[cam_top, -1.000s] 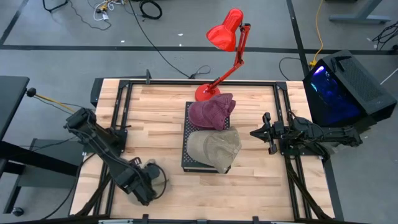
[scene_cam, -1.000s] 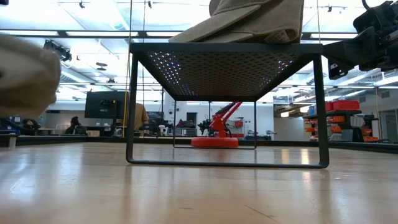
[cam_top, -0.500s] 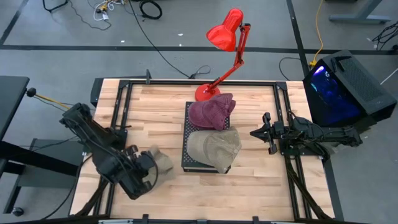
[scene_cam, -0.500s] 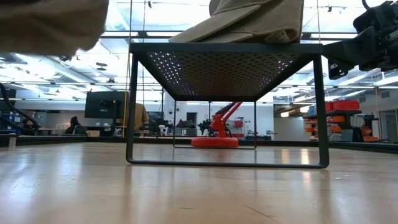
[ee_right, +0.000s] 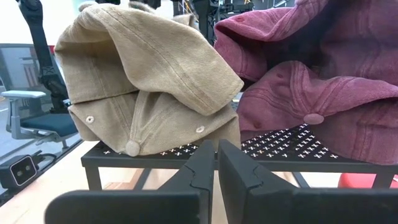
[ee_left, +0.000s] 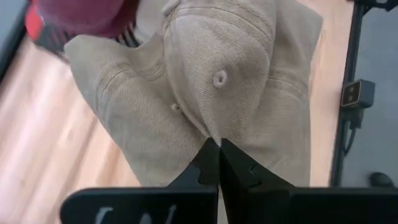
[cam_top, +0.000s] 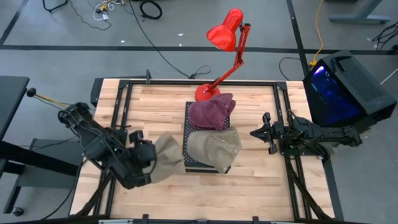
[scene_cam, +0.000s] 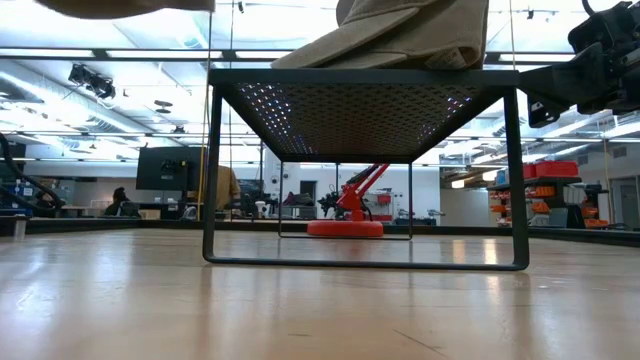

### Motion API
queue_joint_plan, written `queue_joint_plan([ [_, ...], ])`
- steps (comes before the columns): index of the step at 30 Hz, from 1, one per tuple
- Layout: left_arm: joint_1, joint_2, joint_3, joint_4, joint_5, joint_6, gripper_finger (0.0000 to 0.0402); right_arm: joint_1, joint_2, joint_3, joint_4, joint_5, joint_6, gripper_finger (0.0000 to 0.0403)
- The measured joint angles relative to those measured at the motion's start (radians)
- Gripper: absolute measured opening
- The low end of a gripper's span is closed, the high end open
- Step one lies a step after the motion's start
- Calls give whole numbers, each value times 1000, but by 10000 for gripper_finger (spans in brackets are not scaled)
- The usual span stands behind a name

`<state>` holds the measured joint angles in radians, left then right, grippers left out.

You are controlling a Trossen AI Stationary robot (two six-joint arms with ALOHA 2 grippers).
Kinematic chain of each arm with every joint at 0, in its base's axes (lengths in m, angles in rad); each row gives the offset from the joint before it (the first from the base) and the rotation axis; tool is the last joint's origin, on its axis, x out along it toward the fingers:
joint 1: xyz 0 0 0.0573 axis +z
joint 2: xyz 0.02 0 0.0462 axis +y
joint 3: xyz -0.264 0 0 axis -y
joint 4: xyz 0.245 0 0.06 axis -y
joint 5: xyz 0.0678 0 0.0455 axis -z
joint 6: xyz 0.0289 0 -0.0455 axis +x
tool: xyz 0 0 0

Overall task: Pick & Place hat
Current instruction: Stack the brown cap on top of the brown cap on the shelf

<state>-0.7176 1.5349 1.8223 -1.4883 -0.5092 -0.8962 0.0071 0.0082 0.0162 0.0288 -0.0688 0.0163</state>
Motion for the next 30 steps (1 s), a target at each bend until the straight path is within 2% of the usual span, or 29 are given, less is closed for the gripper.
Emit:
queue_joint_plan([
  [6, 57, 0, 36, 51, -37, 171, 1, 0, 0, 0, 0, 0, 0, 27],
  [20, 194, 0, 37, 354, -25, 674, 1, 0, 0, 0, 0, 0, 0, 27],
  [30, 252, 0, 37, 547, -16, 915, 1, 0, 0, 0, 0, 0, 0, 27],
])
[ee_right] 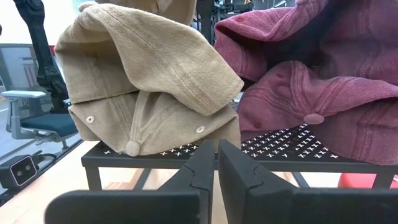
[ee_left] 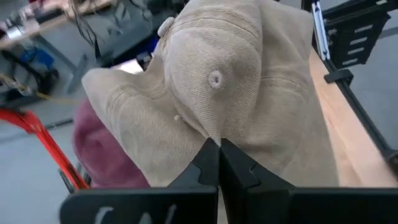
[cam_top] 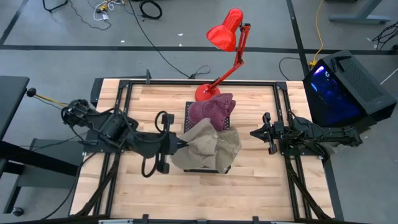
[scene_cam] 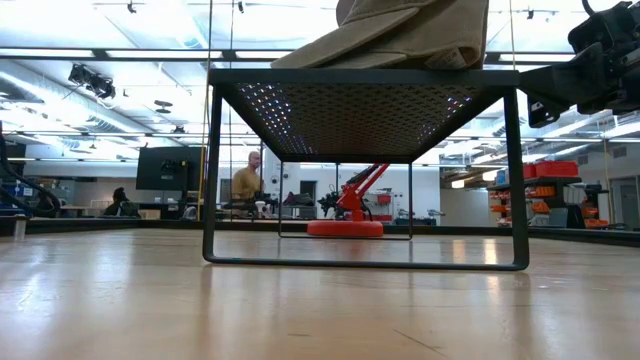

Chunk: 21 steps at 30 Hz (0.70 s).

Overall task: Pick & Place hat
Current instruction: Stack the brown cap on top of the brown cap on the shelf

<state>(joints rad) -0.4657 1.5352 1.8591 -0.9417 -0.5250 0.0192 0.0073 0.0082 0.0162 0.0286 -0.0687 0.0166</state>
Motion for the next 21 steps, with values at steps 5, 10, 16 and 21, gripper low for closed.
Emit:
queue_joint_plan([
  [5, 21, 0, 0, 73, 0, 83, 1, 0, 0, 0, 0, 0, 0, 27],
  [10, 54, 0, 0, 122, 41, 98, 1, 0, 0, 0, 0, 0, 0, 27],
  [16, 105, 4, 0, 141, 91, 98, 1, 0, 0, 0, 0, 0, 0, 27],
  [21, 140, 7, 0, 143, 119, 101, 1, 0, 0, 0, 0, 0, 0, 27],
])
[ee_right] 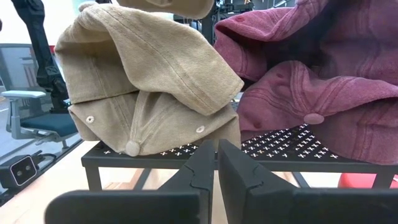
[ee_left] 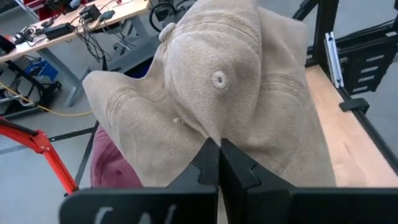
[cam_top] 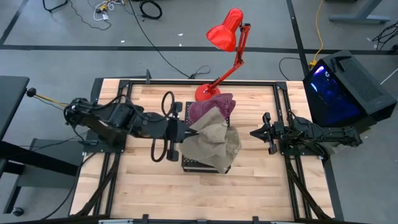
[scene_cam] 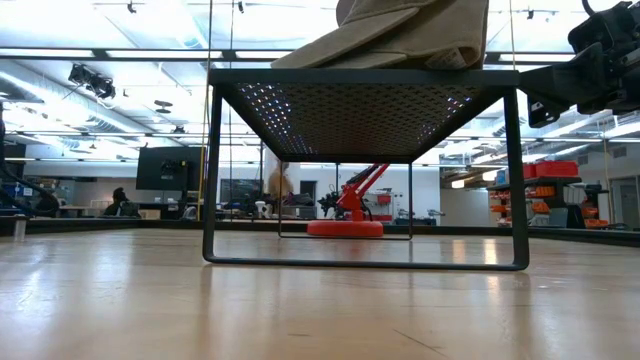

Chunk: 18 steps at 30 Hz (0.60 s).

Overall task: Pick & Place hat
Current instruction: Stack the brown cap on top of the brown cap on the shelf

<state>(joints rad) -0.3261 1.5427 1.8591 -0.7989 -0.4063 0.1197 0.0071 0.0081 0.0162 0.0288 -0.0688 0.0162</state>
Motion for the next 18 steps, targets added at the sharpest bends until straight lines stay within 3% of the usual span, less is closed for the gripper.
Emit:
queue_joint_plan([
  [18, 74, 73, -1, 10, 71, 142, 1, 0, 0, 0, 0, 0, 0, 27],
])
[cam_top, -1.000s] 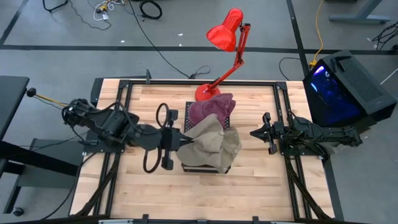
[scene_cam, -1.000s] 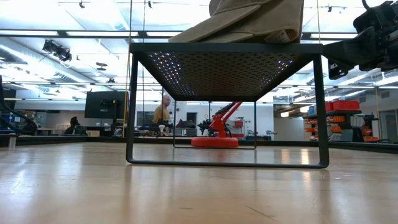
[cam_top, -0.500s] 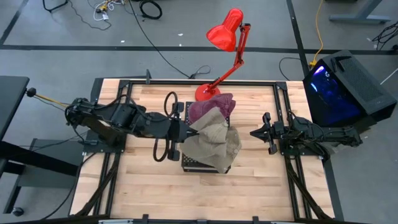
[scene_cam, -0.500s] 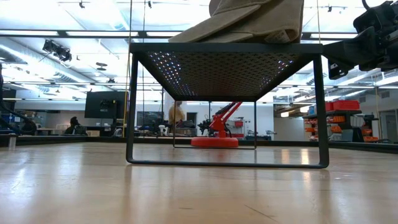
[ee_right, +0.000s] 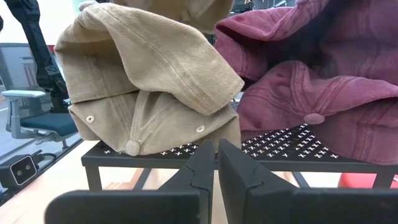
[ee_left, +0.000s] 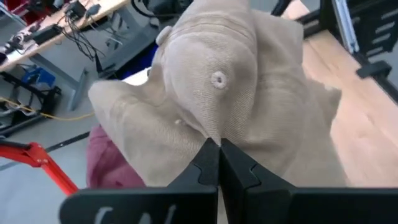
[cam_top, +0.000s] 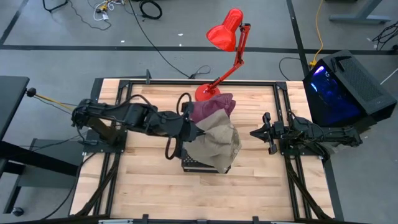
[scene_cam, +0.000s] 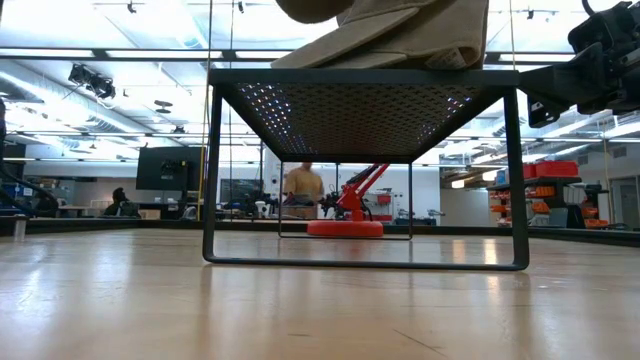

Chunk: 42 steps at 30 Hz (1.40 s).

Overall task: Pick & Place hat
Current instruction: Stack the brown cap on top of the brown cap on the shelf

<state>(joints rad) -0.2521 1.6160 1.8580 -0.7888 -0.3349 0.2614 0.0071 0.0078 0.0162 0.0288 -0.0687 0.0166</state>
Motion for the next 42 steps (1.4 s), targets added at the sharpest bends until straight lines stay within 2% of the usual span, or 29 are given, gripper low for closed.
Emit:
queue_joint_plan([
  [12, 31, 27, -1, 16, 69, 49, 1, 0, 0, 0, 0, 0, 0, 27],
  [38, 49, -9, 10, 60, 72, 93, 1, 0, 0, 0, 0, 0, 0, 27],
  [42, 68, -9, 10, 65, 132, 94, 1, 0, 0, 0, 0, 0, 0, 27],
])
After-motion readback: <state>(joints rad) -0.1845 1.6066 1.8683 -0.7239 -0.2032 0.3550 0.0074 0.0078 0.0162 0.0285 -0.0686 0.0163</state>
